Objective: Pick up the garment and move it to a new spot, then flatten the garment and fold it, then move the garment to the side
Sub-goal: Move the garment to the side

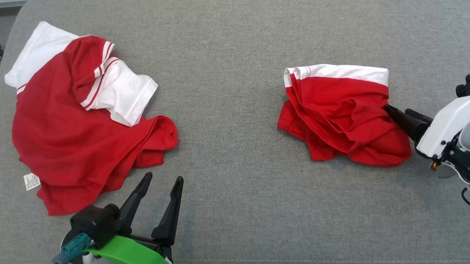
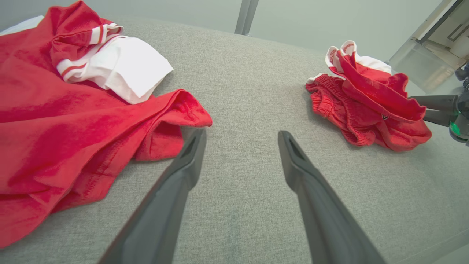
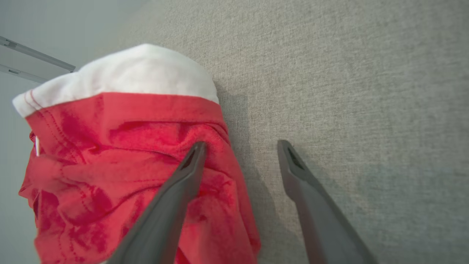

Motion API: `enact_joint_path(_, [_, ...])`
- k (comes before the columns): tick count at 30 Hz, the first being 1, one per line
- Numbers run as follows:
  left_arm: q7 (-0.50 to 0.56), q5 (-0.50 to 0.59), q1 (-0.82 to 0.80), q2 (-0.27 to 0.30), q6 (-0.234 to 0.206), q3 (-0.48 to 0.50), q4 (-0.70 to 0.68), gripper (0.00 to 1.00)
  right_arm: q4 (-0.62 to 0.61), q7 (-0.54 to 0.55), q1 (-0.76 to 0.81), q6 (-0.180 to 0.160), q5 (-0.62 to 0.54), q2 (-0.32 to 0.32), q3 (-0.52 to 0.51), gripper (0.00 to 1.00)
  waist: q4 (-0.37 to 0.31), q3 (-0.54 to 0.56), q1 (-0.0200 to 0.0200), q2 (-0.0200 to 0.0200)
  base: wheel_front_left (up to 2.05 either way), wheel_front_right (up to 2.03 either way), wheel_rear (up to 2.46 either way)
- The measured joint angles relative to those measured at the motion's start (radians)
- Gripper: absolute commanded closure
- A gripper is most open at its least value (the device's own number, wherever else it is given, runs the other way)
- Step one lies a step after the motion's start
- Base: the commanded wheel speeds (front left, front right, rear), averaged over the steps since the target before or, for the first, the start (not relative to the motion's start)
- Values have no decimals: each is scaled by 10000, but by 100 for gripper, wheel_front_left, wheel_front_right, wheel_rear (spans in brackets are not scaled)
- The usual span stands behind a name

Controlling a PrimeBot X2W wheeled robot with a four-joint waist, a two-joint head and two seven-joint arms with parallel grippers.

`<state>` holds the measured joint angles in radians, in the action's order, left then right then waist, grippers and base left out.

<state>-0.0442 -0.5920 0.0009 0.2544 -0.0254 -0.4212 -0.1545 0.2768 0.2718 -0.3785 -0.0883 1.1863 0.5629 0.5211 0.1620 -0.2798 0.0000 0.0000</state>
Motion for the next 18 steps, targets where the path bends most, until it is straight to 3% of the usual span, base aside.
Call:
enact_joint_path(9, [-4,0,-256,-98,94,-98,136,0,556,-71,-235,90,249,-433,-130,0,361,-139,0,0,0,0,0])
enact_joint_path(10, [-4,0,-291,-117,113,-111,138,0,596,-69,-235,105,334,-472,-140,50,411,-150,0,0,0,0,0])
enact_joint_path(11, [-4,0,-314,-123,121,-115,146,0,625,-69,-235,180,424,-527,-157,59,459,-163,0,0,0,0,0])
enact_joint_path(12, [-4,0,-322,-125,121,-111,153,0,629,-63,-235,257,493,-581,-165,87,505,-175,0,0,0,0,0])
enact_joint_path(13, [-6,0,-323,-127,121,-107,176,0,637,-58,-235,316,537,-629,-165,100,551,-187,0,0,0,0,0])
enact_joint_path(18, [-21,0,-326,-134,121,-81,391,0,568,19,-257,769,560,-606,-159,100,704,-140,0,0,0,0,0])
